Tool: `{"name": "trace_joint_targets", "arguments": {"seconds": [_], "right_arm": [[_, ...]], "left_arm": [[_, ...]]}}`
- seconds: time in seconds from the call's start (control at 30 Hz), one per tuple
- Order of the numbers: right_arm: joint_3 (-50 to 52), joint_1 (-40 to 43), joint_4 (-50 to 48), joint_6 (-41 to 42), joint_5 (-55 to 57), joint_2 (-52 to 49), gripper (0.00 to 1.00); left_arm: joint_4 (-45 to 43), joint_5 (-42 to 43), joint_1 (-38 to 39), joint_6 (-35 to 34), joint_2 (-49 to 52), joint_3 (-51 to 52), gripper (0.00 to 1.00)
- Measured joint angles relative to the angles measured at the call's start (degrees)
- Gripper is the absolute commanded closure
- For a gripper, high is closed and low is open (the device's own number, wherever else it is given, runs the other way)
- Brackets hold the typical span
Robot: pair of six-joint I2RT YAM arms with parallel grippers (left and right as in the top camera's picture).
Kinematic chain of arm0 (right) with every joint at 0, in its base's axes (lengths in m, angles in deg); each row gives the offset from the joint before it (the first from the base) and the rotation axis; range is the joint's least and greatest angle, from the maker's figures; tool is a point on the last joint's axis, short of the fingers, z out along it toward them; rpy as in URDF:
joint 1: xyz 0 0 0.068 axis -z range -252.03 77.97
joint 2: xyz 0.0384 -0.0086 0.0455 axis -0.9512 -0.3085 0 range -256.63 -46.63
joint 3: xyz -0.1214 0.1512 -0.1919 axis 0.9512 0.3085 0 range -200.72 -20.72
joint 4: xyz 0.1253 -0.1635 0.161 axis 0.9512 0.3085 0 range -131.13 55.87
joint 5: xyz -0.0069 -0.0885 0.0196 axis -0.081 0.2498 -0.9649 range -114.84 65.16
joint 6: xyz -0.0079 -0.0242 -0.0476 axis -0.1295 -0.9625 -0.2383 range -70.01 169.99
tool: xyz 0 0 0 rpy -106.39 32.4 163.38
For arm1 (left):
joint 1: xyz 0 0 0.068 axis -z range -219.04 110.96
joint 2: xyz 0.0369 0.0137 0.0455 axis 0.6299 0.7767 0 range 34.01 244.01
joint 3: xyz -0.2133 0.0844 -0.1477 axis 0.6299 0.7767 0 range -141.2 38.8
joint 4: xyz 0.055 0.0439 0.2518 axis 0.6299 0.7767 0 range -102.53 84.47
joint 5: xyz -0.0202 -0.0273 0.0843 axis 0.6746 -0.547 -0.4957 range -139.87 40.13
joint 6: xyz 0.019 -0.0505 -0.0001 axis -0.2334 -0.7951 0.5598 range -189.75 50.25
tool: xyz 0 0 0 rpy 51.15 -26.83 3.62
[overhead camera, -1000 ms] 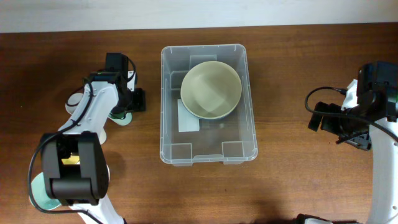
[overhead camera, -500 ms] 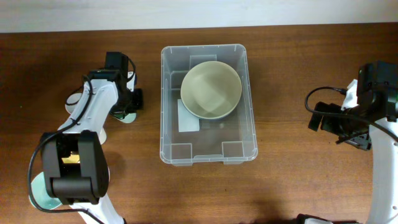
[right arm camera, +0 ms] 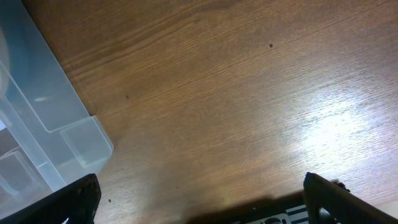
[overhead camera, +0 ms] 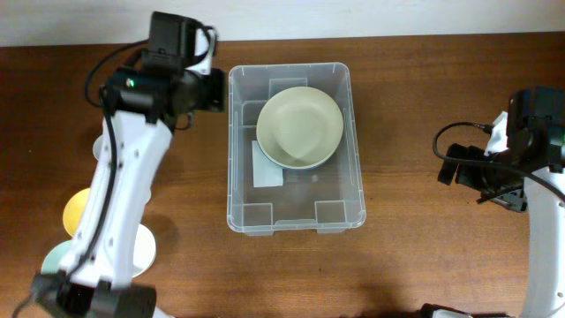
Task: Pack container
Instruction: 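Carry the mint-green cup with the left gripper into the container's front corner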
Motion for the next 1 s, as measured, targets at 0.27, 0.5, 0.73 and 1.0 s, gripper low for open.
{"name": "trace_joint_targets", "arguments": {"seconds": [0.27, 0.5, 0.73, 1.0], "right_arm": [[0.0, 0.0, -0.3, 0.0, 0.0, 0.0, 0.0], [0.0, 0.0, -0.3, 0.0, 0.0, 0.0, 0.0], [0.0, 0.0, -0.3, 0.0, 0.0, 0.0, 0.0], [0.0, 0.0, -0.4, 0.0, 0.0, 0.0, 0.01]], "left_arm": [[4.7, 2.3, 15.0, -0.9, 2.3, 0.4, 0.99], [5.6, 6.5, 24.7, -1.3, 10.1, 1.2, 1.0], [7.4, 8.0, 30.7, -4.8, 16.9, 1.2, 0.99], [9.2, 9.0, 32.1, -10.6, 21.6, 1.5, 1.0]]}}
